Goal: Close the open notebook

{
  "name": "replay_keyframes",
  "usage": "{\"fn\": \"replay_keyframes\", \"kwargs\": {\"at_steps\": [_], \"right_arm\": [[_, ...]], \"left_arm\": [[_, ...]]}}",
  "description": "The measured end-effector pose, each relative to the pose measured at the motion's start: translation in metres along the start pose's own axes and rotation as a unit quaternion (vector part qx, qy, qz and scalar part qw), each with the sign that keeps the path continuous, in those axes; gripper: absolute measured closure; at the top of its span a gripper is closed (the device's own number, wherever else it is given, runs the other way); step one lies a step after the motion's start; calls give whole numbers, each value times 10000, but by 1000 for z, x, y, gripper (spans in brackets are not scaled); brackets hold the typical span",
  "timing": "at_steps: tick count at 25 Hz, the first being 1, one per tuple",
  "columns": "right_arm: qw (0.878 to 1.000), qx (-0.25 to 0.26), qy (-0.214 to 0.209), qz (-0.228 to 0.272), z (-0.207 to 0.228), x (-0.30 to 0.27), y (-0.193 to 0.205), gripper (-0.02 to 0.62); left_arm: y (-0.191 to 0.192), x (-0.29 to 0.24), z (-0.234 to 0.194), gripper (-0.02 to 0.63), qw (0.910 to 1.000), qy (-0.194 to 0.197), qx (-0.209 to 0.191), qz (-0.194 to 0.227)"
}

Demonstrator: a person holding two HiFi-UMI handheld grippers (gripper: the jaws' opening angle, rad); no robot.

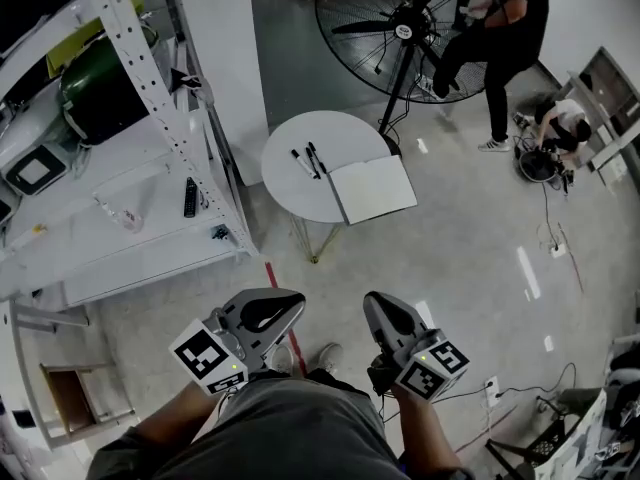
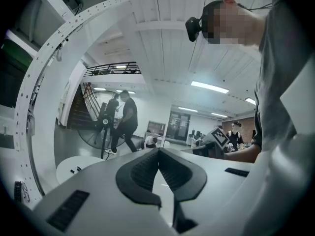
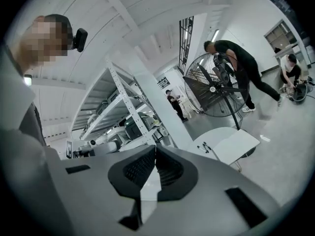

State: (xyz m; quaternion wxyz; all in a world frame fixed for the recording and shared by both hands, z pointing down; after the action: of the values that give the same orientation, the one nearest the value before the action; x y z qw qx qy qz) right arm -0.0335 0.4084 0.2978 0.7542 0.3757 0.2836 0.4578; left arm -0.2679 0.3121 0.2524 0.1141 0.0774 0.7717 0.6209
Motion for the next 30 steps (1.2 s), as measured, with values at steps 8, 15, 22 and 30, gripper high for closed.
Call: {"fn": "replay_keyframes", "kwargs": {"at_steps": [8, 15, 22, 30], "right_arm": [[10000, -54, -81, -11, 18, 23, -6, 575], [9998, -45, -192, -49, 38, 44, -11, 575], [9997, -112, -183, -89, 56, 56, -13, 575], [9997, -157, -122, -111, 75, 54, -21, 575]], "left_arm": [[1, -19, 21, 591, 9999, -99, -46, 15], [6, -40, 45, 591, 9998, -199, -90, 37], [11, -53, 53, 591, 9995, -306, -81, 11], [8, -72, 48, 591, 9996, -279, -98, -24]]}}
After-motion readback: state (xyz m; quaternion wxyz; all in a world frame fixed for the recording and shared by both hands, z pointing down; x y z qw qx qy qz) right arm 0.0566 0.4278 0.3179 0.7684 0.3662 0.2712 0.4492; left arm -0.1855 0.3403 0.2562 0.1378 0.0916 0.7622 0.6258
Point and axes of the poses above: the fingertips, and each gripper's own axes: x backward along the fingers, z to its right, y out of its underside, the point moved 9 cm from there along x, backward along the fingers, and after that the axes turned 4 degrees about -y, right-handed, at the moved point
